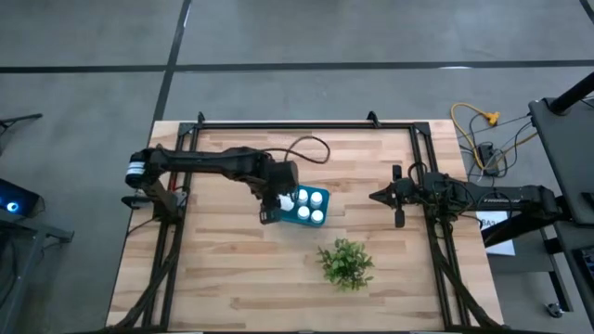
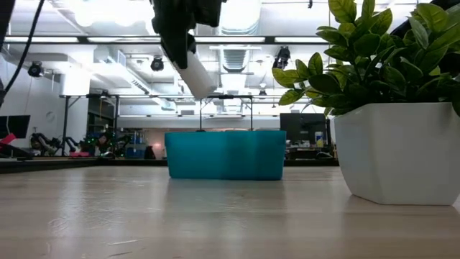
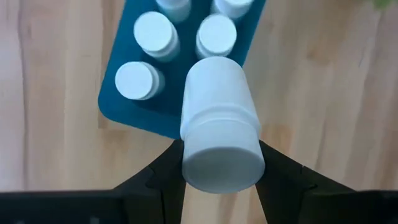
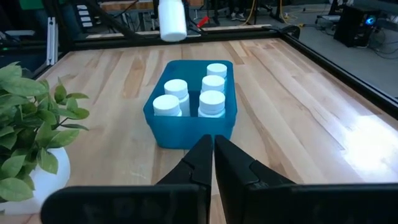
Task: Pick and place pill bottles into a basket
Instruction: Put the white pill bottle in the blue bin
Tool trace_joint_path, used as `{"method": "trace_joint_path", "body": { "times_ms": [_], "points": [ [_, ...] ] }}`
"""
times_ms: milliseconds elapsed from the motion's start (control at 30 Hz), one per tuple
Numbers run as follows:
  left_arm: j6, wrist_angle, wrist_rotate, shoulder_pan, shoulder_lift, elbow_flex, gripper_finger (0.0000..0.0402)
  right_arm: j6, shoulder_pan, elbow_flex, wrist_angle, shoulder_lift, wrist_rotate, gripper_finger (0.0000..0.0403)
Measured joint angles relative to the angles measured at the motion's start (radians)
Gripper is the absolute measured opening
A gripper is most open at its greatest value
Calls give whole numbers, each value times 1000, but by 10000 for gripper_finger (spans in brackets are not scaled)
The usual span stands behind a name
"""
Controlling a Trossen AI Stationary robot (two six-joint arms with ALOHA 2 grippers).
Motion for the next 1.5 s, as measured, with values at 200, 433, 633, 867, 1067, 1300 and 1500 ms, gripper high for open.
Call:
{"method": "trace_joint_path", "body": {
  "times_ms": [200,433,633,867,1067,1300,1500],
  "points": [
    [138,-118,1,2,111,74,142,7,0,0,-1,5,0,9],
    [236,-203,-42,7,226,175,142,26,0,0,-1,12,0,9],
    [300,-220,-43,8,273,231,142,29,0,0,-3,14,0,9],
    [333,-226,-49,23,302,240,142,26,-1,0,-6,13,0,9],
    [348,-227,-50,32,302,238,142,25,-1,0,-7,17,0,9],
    [352,-203,-45,32,303,217,142,25,-1,0,-7,23,0,9],
    [350,-194,-39,32,303,204,142,24,-1,0,-7,26,0,9]
  ]
}}
